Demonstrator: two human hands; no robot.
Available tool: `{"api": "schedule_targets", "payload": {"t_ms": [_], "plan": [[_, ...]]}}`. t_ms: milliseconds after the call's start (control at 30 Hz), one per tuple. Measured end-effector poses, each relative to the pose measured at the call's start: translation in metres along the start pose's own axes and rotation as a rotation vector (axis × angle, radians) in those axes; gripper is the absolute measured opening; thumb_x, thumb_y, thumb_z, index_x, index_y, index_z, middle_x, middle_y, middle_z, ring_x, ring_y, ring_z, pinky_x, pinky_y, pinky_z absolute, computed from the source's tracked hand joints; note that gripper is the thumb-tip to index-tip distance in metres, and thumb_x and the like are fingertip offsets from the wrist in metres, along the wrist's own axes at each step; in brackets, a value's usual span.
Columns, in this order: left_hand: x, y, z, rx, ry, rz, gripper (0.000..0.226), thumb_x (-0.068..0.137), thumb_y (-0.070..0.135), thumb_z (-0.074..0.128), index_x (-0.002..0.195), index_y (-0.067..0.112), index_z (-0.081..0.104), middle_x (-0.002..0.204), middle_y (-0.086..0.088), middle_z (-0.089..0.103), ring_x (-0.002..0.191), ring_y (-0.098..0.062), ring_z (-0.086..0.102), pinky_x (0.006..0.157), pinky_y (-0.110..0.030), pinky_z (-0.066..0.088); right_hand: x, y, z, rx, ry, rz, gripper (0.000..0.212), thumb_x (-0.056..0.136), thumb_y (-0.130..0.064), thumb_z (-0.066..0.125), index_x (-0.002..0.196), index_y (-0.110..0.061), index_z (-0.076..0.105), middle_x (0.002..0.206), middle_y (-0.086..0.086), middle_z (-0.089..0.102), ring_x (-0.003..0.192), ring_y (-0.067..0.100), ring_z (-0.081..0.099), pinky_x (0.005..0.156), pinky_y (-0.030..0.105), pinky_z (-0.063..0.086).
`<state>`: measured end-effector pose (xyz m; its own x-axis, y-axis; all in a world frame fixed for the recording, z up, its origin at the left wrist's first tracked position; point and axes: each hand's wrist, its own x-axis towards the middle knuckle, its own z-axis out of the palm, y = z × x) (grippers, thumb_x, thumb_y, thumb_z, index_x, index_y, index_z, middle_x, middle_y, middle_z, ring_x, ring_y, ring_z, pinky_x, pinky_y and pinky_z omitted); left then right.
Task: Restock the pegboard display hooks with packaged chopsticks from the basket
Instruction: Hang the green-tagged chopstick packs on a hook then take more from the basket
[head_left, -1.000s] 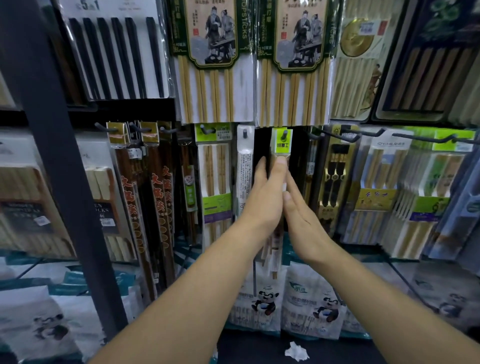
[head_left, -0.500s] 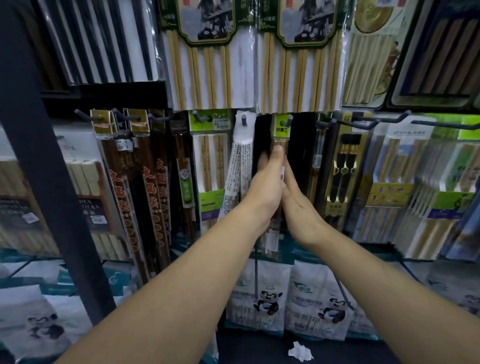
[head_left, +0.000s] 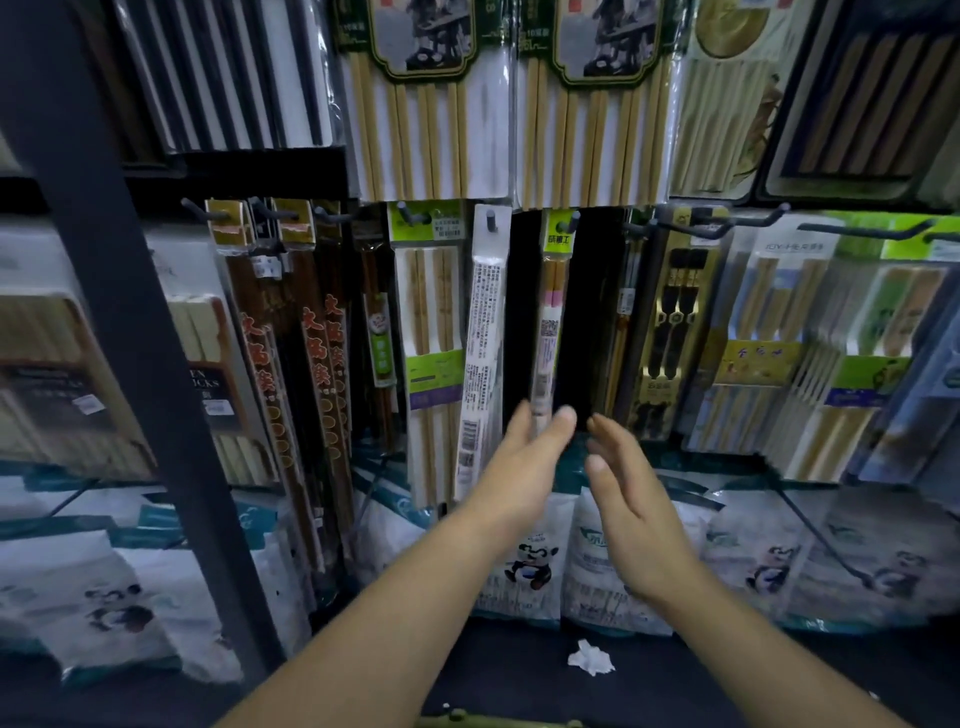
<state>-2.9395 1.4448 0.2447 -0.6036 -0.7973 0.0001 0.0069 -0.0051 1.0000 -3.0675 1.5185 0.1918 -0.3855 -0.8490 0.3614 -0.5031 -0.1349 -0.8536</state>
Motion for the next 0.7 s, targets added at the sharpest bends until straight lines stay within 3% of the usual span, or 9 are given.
{"api": "schedule_targets", "payload": {"t_ms": [100,167,233,300,433,500,567,633,700], "plan": [[-0.027,-0.037,-0.006,0.052,-0.026,-0.139,0.080,0.097,0.062,0.054,0.163,0.034,0.018,0.166,0.013,0.027,0.149,-0.010,0.029,0.104,-0.028,0.028,-0.037,0.019,0.008,-0.043,0.041,0.080,0.080,0.084,-0.088,0.030,0.148,-0.040,0.039,0.141,-0.024,0.047,0.120,-0.022,0.045,0.089,0.011,0.040],[-0.047,-0.061,-0.013,0.099,-0.038,-0.200,0.073,0.098,0.057,0.057,0.161,0.031,0.029,0.162,0.010,0.035,0.147,-0.013,0.036,0.108,-0.029,0.032,-0.061,0.034,0.017,-0.089,0.022,0.149,0.068,0.091,-0.078,0.033,0.143,-0.036,0.045,0.136,-0.019,0.051,0.115,-0.012,0.052,0.087,0.017,0.044],[-0.066,-0.089,-0.023,0.171,-0.010,-0.208,0.046,0.102,0.044,0.059,0.145,0.027,0.054,0.145,0.009,0.057,0.130,-0.011,0.055,0.107,-0.028,0.042,-0.087,0.049,0.030,-0.141,-0.042,0.211,0.052,0.097,-0.061,0.039,0.138,-0.031,0.050,0.128,-0.016,0.056,0.111,-0.005,0.055,0.088,0.025,0.049],[-0.087,-0.121,-0.035,0.190,0.115,-0.186,0.017,0.105,0.028,0.058,0.116,0.022,0.069,0.110,0.004,0.077,0.104,-0.013,0.070,0.092,-0.030,0.057,-0.114,0.067,0.047,-0.199,-0.138,0.244,0.034,0.103,-0.046,0.045,0.129,-0.029,0.057,0.115,-0.016,0.061,0.101,-0.002,0.059,0.084,0.026,0.051],[-0.128,-0.181,-0.066,0.125,0.255,-0.268,0.024,0.105,0.013,0.056,0.088,0.019,0.072,0.076,-0.003,0.077,0.074,-0.021,0.073,0.065,-0.025,0.056,-0.171,0.110,0.084,-0.289,-0.370,0.261,0.012,0.104,-0.034,0.052,0.102,-0.029,0.062,0.082,-0.008,0.063,0.073,0.009,0.060,0.065,0.032,0.048],[-0.139,-0.216,-0.086,0.288,0.292,-0.356,0.022,0.102,0.012,0.058,0.086,0.021,0.070,0.079,-0.002,0.073,0.079,-0.022,0.069,0.070,-0.027,0.051,-0.194,0.138,0.104,-0.390,-0.524,0.291,0.012,0.101,-0.031,0.056,0.098,-0.024,0.066,0.083,-0.001,0.068,0.076,0.016,0.063,0.069,0.037,0.049],[-0.150,-0.248,-0.106,0.545,0.335,-0.465,0.008,0.098,0.019,0.061,0.101,0.016,0.068,0.100,-0.009,0.069,0.098,-0.030,0.065,0.083,-0.037,0.050,-0.212,0.166,0.121,-0.489,-0.707,0.343,0.015,0.098,-0.030,0.058,0.103,-0.022,0.070,0.095,0.001,0.073,0.089,0.022,0.068,0.076,0.034,0.050],[-0.164,-0.278,-0.123,0.745,0.399,-0.602,0.037,0.095,0.030,0.064,0.125,0.009,0.059,0.126,-0.018,0.057,0.120,-0.039,0.052,0.101,-0.045,0.044,-0.230,0.192,0.135,-0.503,-0.824,0.419,0.017,0.098,-0.029,0.058,0.105,-0.020,0.071,0.100,0.002,0.073,0.092,0.024,0.067,0.076,0.030,0.050],[-0.177,-0.301,-0.135,0.701,0.449,-0.700,0.050,0.093,0.038,0.066,0.131,0.009,0.051,0.132,-0.019,0.052,0.126,-0.040,0.049,0.107,-0.047,0.043,-0.245,0.213,0.147,-0.518,-0.875,0.489,0.018,0.098,-0.027,0.057,0.102,-0.017,0.072,0.098,0.005,0.072,0.092,0.026,0.067,0.071,0.029,0.047]]}}
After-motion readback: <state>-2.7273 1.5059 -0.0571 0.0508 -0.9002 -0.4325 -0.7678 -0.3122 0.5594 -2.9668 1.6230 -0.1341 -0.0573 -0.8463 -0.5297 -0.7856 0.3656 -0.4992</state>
